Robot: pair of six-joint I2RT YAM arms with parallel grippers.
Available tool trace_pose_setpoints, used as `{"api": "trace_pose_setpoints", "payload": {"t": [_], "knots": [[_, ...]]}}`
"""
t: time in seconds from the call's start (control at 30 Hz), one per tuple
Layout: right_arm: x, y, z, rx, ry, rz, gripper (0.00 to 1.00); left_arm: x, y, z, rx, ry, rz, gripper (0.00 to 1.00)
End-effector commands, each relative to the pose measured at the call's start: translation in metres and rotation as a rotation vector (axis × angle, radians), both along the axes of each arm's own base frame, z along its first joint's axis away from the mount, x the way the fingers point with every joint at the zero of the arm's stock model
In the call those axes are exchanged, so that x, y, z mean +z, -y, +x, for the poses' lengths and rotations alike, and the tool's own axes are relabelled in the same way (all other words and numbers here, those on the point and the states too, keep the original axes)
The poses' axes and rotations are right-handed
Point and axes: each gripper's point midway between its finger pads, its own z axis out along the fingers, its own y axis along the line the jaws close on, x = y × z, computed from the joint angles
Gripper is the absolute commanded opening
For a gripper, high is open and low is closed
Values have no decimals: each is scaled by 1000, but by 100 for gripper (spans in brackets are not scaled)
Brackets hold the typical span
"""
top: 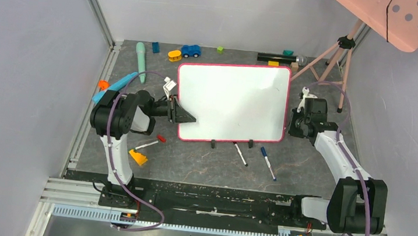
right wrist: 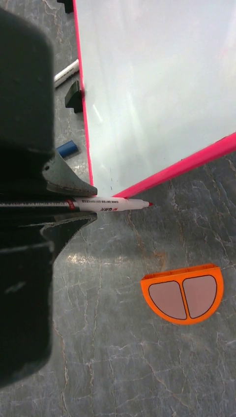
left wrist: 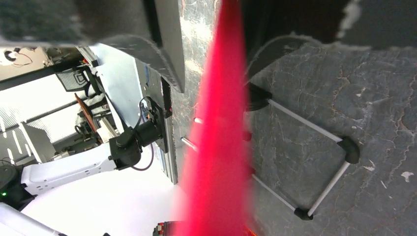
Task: Write a sentence on the whiteboard
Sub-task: Move the whiteboard to the center of the board.
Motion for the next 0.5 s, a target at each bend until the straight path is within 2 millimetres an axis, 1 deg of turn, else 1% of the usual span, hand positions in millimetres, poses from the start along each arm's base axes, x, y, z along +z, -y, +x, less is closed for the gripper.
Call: {"api": "trace_pose_setpoints", "payload": {"t": [0.0,0.03,0.1,0.23,0.3,0.33,0.47], "knots": [[27,-15,15,27,58,80,0,12,3,-10,-61,101,-1,51],[29,-11,17,14,62,75,0,13,3,-9,-61,107,-2,53],[33,-5,20,-7,67,67,0,13,3,-8,-54,114,-2,61],[38,14,24,-89,72,25,0,13,0,-4,-35,115,-2,63],[40,20,26,-124,76,7,0,12,-4,-1,-5,105,-3,64],[43,29,27,-156,84,1,0,11,-6,1,11,99,-4,64],[55,38,31,-193,125,-11,0,12,-16,8,74,89,-6,67]]}}
